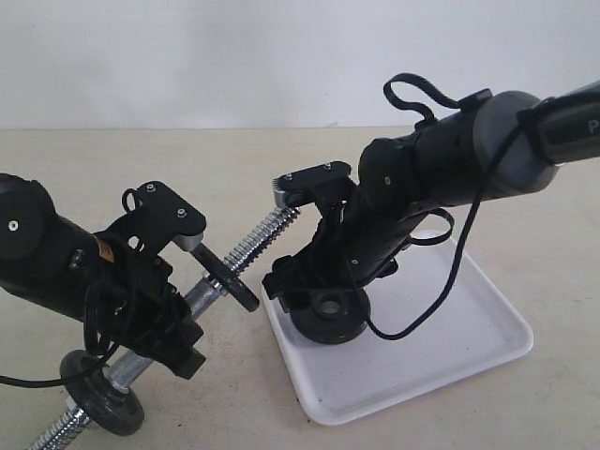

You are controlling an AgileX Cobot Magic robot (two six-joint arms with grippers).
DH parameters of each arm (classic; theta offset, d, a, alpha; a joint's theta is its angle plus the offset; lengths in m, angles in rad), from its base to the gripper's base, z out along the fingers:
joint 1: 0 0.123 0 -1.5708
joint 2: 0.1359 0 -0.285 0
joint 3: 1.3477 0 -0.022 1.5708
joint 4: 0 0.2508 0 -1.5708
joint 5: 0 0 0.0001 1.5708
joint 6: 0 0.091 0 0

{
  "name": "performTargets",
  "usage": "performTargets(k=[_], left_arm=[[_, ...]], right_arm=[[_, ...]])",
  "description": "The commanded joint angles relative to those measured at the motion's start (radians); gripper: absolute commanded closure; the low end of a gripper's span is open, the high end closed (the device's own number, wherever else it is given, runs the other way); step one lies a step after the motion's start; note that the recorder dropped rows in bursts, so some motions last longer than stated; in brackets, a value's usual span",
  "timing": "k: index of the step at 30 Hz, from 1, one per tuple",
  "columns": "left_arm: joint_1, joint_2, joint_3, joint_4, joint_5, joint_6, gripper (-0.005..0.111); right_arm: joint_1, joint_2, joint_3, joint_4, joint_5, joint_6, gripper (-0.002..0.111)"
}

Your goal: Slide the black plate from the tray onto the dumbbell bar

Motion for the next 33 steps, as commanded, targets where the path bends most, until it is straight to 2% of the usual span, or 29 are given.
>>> performTargets(k=[1,14,19,26,33], left_arm=[[0.002,-0.052,-0.031,-0.029,-0.116,0.002,0.103],[0.002,-0.052,-0.031,-0.029,-0.116,0.002,0.103],[0.002,-0.052,-0.031,-0.029,-0.118,0.002,0.103],[0.002,-0.052,-0.031,-0.029,-0.133,0.002,0.103],[0.002,-0.052,-0.031,-0.029,-0.113,0.002,0.103]], right_arm=[[-0.002,0.024,0.0,0.001,0.033,-0.005,0.029],[-0.002,0.024,0.0,-0.017,0.158,-0.005,0.029],[-0.002,0.024,0.0,0.028,0.182,-0.019,0.029],[-0.002,0.024,0.0,0.231,0.198,-0.147,0.029],[-0.002,0.024,0.0,0.192,0.212,-0.149,0.029]])
